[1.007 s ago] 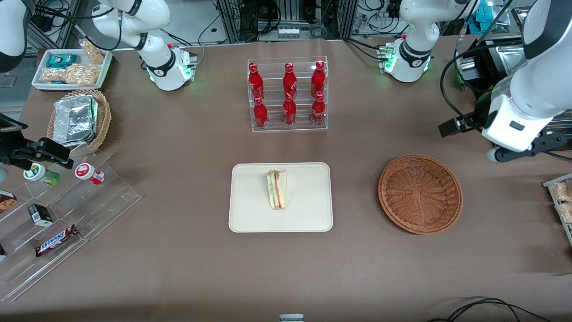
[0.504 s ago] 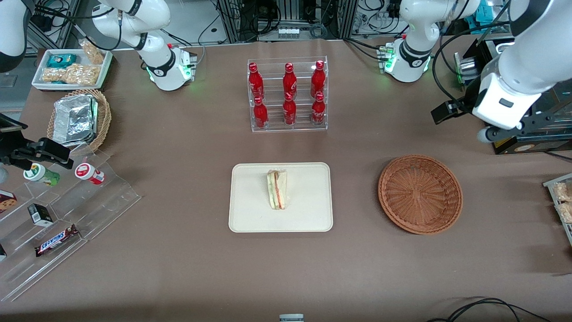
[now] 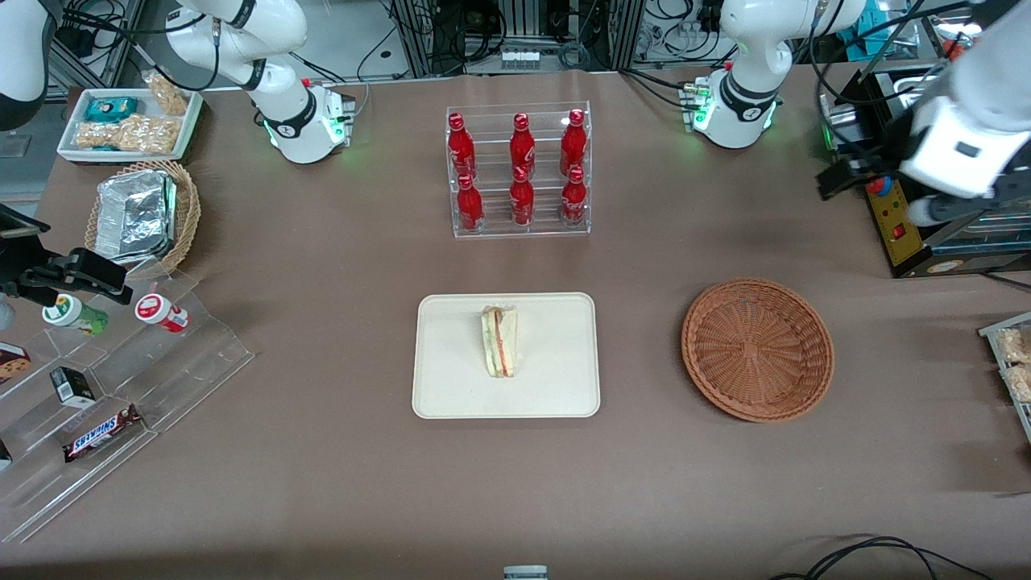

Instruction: Place sandwich from basket to tray

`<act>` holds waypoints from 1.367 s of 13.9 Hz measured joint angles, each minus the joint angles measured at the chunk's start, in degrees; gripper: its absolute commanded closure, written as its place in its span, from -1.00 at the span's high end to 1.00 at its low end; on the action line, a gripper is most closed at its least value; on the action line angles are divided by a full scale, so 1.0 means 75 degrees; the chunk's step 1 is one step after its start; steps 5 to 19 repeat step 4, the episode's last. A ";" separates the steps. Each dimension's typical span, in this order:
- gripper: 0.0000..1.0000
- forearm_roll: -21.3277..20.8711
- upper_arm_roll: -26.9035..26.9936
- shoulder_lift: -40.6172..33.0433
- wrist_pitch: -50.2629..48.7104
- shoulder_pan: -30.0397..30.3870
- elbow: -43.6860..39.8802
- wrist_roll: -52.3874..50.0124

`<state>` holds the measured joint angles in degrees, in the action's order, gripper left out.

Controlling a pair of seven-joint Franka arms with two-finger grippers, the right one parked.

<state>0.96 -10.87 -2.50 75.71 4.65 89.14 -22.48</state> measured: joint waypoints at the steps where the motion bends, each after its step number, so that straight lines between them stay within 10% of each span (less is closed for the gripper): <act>1: 1.00 0.0018 0.0085 0.0000 0.0000 -0.0001 -0.0018 0.0063; 19: 1.00 0.0022 0.0094 0.0000 0.0000 -0.0076 -0.0076 0.0067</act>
